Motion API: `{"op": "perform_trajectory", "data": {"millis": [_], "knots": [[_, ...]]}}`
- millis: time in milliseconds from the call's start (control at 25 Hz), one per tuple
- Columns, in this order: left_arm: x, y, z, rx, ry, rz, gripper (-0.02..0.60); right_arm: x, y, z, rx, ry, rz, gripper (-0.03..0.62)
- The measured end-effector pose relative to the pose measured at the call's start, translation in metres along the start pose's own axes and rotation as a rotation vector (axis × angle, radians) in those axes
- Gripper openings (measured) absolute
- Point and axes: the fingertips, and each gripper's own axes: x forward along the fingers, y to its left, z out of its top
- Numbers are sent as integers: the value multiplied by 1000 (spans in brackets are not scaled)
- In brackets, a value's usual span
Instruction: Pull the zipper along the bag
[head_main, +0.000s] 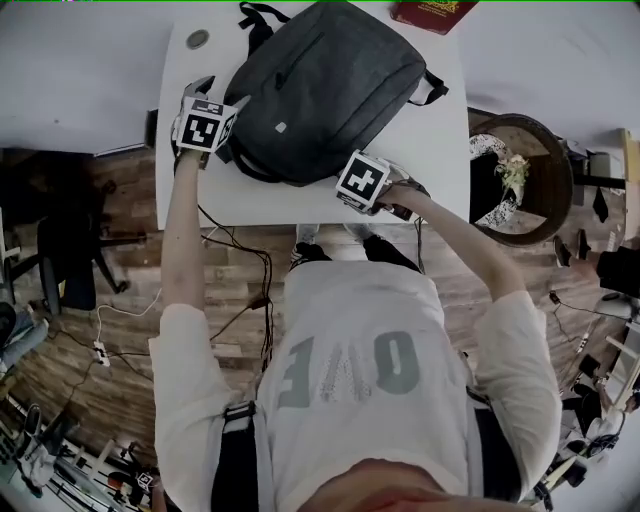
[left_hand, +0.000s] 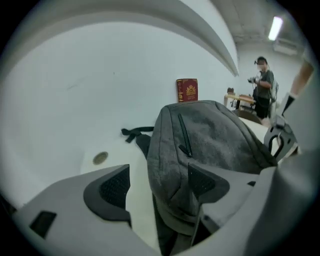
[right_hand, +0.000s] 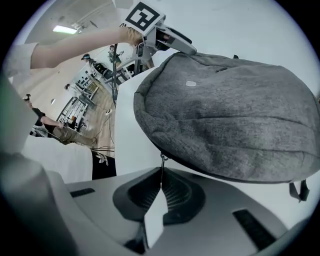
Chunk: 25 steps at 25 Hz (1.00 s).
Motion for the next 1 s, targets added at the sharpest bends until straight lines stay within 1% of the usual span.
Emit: {"op": "perform_trajectory", "data": {"millis": [80,120,160,200,240,360,440,520,640,800,880,920,1000], "knots": [[14,-4,-10,-110,56,-112,388,0,-7,-3,21,4,-23,29],[19,-7,-15,-157,72,-154,388,0,-9,-3,34,-5,-25,29],[21,-10,-19,-195,80,-185,345,-1,-10,-2,50,-17,-23,29],[22,-13,-22,-217,81,-200,267,-1,-11,-1,67,-29,-20,29],[21,-15,-24,-214,80,-197,246,-1,-12,-1,86,-43,-20,29],[18,-21,-28,-141,74,-156,221,-3,-14,-4,118,-75,-54,29],[12,-28,-31,-139,62,-151,215,-6,-18,-6,94,-83,-93,31],[4,-38,-35,-150,45,-134,210,-15,-28,-10,42,-85,-159,31],[-12,-58,-43,-204,8,-95,206,-27,-42,-28,18,-74,-244,31],[-39,-90,-60,-317,-35,-30,194,-38,-61,-44,30,-67,-318,31],[-51,-110,-67,-375,-39,-25,193,-40,-75,-51,47,-58,-346,31],[-56,-121,-70,-391,-34,-30,193,-41,-82,-54,61,-57,-351,31],[-65,-139,-72,-388,-15,-30,193,-43,-92,-56,58,-41,-347,31]]}}
